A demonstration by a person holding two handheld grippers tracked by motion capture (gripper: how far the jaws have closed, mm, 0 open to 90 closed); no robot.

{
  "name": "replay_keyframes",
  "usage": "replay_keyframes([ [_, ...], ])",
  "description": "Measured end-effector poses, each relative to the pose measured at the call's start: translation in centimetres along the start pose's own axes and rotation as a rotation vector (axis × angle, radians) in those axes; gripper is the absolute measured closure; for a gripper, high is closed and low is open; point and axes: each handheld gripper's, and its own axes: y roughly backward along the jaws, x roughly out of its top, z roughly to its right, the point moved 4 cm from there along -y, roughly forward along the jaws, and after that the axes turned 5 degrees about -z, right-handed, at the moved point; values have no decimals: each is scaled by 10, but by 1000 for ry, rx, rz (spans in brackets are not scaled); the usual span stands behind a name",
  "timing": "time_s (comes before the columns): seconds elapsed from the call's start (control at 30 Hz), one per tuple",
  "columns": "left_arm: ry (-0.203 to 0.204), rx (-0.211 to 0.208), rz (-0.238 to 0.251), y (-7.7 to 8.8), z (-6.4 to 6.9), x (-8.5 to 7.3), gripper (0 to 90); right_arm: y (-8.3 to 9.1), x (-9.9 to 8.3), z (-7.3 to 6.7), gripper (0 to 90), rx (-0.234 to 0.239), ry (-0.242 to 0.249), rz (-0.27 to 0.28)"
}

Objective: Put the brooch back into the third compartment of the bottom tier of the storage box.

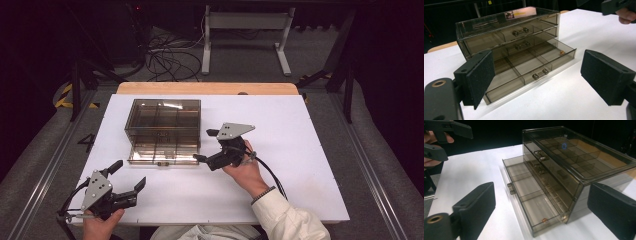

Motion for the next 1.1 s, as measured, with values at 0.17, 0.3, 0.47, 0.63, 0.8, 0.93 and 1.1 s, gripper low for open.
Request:
replay_keyframes([
  [0.17, 3, 0, 0, 0, 0, 0, 129, 17, 0, 2, 50, -10, 0, 11],
  [0.3, 4, -3, 2, 0, 0, 0, 129, 32, -1, 4, 42, -33, 7, 9],
  [0.47, 6, -6, 2, 0, 1, 0, 129, 53, -4, 7, 43, -80, 7, 28],
  [0.63, 6, -5, 3, -1, 0, 0, 129, 69, -12, 10, 43, -108, -9, 21],
  [0.8, 9, -3, 5, -1, 0, 1, 129, 82, -21, 14, 43, -130, -24, 19],
  [0.93, 9, -3, 4, -1, 0, 1, 129, 91, -27, 16, 36, -145, -31, 12],
  [1.1, 7, -4, 4, -1, 1, 1, 129, 104, -34, 19, 27, -165, -39, 18],
])
